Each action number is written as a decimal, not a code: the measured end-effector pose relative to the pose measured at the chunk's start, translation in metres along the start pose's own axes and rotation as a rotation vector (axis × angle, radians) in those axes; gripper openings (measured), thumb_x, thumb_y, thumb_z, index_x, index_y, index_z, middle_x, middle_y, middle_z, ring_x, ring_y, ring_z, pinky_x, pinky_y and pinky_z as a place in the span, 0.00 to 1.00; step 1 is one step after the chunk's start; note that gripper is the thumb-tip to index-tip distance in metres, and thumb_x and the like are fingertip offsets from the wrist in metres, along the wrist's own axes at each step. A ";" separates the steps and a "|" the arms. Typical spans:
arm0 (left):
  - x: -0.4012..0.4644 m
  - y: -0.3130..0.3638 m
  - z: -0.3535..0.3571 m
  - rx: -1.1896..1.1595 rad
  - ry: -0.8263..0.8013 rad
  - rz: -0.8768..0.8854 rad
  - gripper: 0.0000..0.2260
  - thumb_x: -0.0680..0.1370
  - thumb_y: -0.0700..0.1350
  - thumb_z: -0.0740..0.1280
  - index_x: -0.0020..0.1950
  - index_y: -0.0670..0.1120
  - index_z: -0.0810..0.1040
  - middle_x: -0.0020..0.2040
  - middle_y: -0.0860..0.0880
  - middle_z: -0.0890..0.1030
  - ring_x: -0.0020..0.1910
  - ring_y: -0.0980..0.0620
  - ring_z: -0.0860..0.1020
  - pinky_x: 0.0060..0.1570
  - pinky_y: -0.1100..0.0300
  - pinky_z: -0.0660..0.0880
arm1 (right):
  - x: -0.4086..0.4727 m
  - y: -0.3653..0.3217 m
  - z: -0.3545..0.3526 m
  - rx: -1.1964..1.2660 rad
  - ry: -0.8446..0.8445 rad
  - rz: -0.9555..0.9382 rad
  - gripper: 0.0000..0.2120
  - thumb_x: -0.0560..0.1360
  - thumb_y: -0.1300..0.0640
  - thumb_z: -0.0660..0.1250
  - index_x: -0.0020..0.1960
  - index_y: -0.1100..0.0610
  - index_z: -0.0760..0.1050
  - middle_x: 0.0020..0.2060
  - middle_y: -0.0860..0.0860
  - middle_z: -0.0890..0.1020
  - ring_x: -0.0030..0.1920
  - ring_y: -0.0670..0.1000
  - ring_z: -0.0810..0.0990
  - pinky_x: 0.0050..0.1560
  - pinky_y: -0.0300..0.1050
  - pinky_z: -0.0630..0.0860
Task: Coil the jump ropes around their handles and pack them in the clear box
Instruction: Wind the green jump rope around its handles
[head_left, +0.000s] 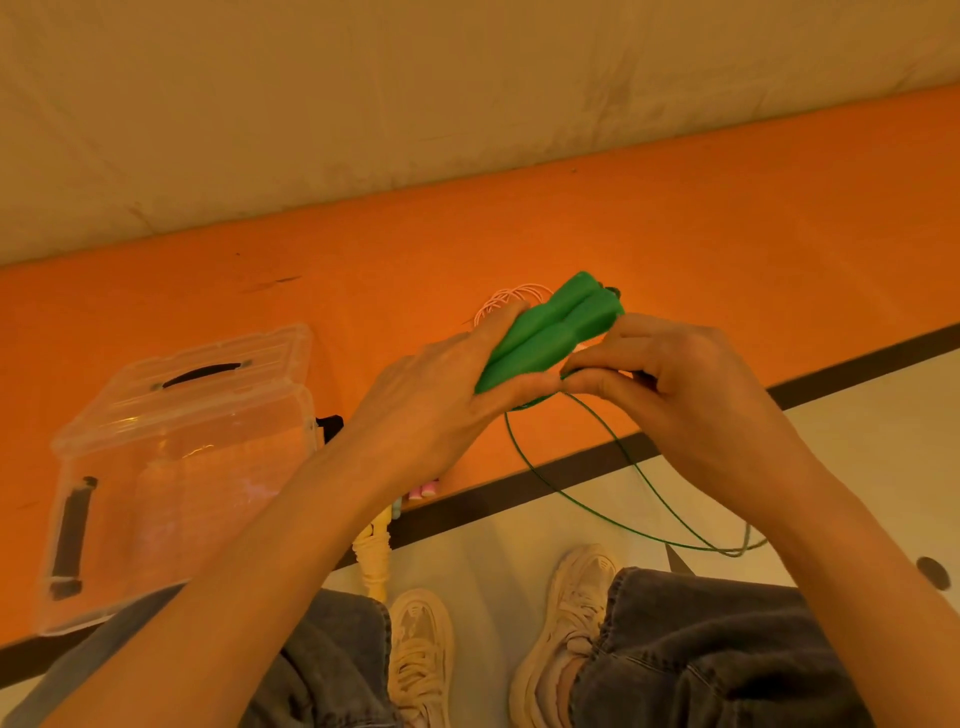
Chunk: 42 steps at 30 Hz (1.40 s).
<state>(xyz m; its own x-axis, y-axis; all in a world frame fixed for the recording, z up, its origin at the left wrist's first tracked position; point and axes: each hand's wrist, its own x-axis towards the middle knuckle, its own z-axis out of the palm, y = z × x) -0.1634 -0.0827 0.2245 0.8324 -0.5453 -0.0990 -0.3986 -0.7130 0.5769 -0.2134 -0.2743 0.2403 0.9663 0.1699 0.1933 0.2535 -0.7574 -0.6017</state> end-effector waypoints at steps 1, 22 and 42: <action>0.000 0.000 0.000 0.016 -0.024 -0.004 0.38 0.67 0.72 0.52 0.76 0.63 0.52 0.49 0.57 0.73 0.43 0.53 0.72 0.39 0.56 0.67 | 0.000 0.000 0.000 0.001 -0.003 0.003 0.13 0.77 0.44 0.62 0.49 0.48 0.83 0.43 0.41 0.81 0.45 0.44 0.79 0.42 0.55 0.77; -0.006 0.000 0.010 0.457 0.117 0.185 0.36 0.71 0.70 0.39 0.78 0.59 0.46 0.49 0.52 0.74 0.43 0.50 0.77 0.34 0.55 0.69 | 0.001 -0.013 -0.003 -0.008 -0.068 0.056 0.15 0.70 0.43 0.64 0.48 0.50 0.84 0.42 0.47 0.83 0.43 0.48 0.80 0.43 0.54 0.77; -0.013 -0.004 0.007 0.594 -0.083 0.204 0.30 0.76 0.67 0.47 0.77 0.62 0.43 0.47 0.55 0.67 0.41 0.54 0.68 0.39 0.57 0.72 | -0.009 0.005 -0.054 0.142 -0.080 0.092 0.08 0.65 0.42 0.68 0.41 0.43 0.81 0.31 0.46 0.80 0.30 0.43 0.75 0.29 0.33 0.68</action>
<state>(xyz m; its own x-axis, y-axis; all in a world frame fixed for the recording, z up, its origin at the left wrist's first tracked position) -0.1757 -0.0761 0.2177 0.6939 -0.7115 -0.1106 -0.7117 -0.7011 0.0445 -0.2236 -0.3133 0.2775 0.9847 0.1579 0.0736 0.1622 -0.6764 -0.7185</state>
